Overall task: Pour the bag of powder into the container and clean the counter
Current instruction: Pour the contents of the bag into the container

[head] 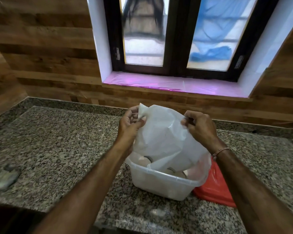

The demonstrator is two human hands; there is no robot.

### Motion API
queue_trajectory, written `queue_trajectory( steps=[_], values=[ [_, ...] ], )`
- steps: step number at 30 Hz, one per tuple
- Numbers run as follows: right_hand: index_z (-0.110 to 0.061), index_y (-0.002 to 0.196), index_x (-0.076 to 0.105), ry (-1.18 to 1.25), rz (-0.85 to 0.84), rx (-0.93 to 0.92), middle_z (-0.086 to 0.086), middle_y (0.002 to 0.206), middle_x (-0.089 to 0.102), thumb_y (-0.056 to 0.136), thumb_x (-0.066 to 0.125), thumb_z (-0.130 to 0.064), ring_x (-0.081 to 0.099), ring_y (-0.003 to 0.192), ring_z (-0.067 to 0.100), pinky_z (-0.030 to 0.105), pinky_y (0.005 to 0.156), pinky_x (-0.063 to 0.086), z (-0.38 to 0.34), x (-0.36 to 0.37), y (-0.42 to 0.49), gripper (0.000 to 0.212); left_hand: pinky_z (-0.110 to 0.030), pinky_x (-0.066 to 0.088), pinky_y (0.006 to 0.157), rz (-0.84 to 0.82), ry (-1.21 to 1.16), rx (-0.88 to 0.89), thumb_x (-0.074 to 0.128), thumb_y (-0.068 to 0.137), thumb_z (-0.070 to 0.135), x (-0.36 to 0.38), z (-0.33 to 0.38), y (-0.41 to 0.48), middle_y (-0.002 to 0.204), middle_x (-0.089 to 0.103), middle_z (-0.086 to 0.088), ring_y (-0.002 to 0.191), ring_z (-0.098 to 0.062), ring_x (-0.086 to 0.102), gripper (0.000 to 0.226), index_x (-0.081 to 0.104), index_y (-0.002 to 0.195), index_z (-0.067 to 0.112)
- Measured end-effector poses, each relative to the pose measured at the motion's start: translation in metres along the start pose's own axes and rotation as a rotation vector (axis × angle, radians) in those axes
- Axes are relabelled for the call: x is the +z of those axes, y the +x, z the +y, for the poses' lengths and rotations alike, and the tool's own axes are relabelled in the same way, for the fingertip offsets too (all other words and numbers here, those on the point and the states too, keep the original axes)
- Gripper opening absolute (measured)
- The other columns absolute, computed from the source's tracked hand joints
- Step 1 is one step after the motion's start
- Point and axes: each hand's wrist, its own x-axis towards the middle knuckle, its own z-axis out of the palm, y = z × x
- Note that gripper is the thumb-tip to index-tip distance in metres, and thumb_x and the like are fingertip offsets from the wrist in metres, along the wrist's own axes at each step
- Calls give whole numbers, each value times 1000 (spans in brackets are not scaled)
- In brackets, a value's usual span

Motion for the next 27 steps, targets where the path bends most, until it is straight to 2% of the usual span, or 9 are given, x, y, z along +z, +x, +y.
queue_trajectory(
  steps=[2,5,8,12,15,18,22,25,27],
  values=[
    [-17,78,68,-24,5,-34,-14,65,61,91,74,-21,57,69,13,27,54,34,-2,-3,6,14,-27,57,75,6,-8,-14,74,88,4,-4,4,4,99,66,-8,84,-10,63,39,64,125,12],
    [-20,79,70,-28,-20,-36,-14,65,60,92,73,-20,57,71,13,29,56,43,-3,-9,18,13,-37,61,82,-126,41,-48,73,93,27,-13,2,-4,115,72,-17,99,-25,70,40,61,127,12],
    [-24,74,68,44,-49,-16,-14,69,64,91,74,-18,59,73,12,38,69,55,3,-13,32,19,-37,62,86,-323,299,-100,78,87,35,-21,-2,-18,121,73,-1,108,-18,72,53,57,134,23],
    [-29,72,66,40,-64,-29,-14,66,66,89,73,-16,60,71,9,43,71,59,5,-10,40,22,-20,55,80,-337,662,-77,87,70,55,-20,-8,-21,108,73,17,98,3,68,70,61,131,32],
    [-22,76,69,25,-65,-29,-14,68,67,90,72,-17,62,73,12,45,71,61,6,-8,41,15,-30,54,89,-312,882,-39,76,70,73,-15,-8,-29,109,71,14,106,-11,67,70,65,126,32],
    [-18,76,70,18,-33,-11,-15,68,66,92,72,-20,64,75,14,43,70,59,9,-5,40,16,-47,28,120,-367,1103,-10,65,83,70,-15,-3,-42,135,66,-2,137,-28,45,63,63,133,30],
    [-19,79,71,-28,34,-1,-13,69,66,91,72,-18,66,75,13,35,63,53,6,1,34,12,-41,10,125,-314,1269,-67,57,90,67,-8,0,-54,134,67,-12,142,-30,42,60,68,128,22],
    [-21,81,71,-69,117,-30,-14,70,65,89,69,-9,63,71,11,29,61,45,5,2,26,14,-45,23,123,-296,1194,-93,65,81,73,-6,-1,-52,135,66,-8,138,-31,46,71,63,133,25],
    [-22,81,70,-91,143,-71,-13,71,66,87,68,-4,64,71,13,31,61,48,6,0,23,19,-51,41,114,-249,857,-123,69,67,83,-8,-5,-45,141,60,-3,134,-29,52,98,40,148,35]
  ],
)
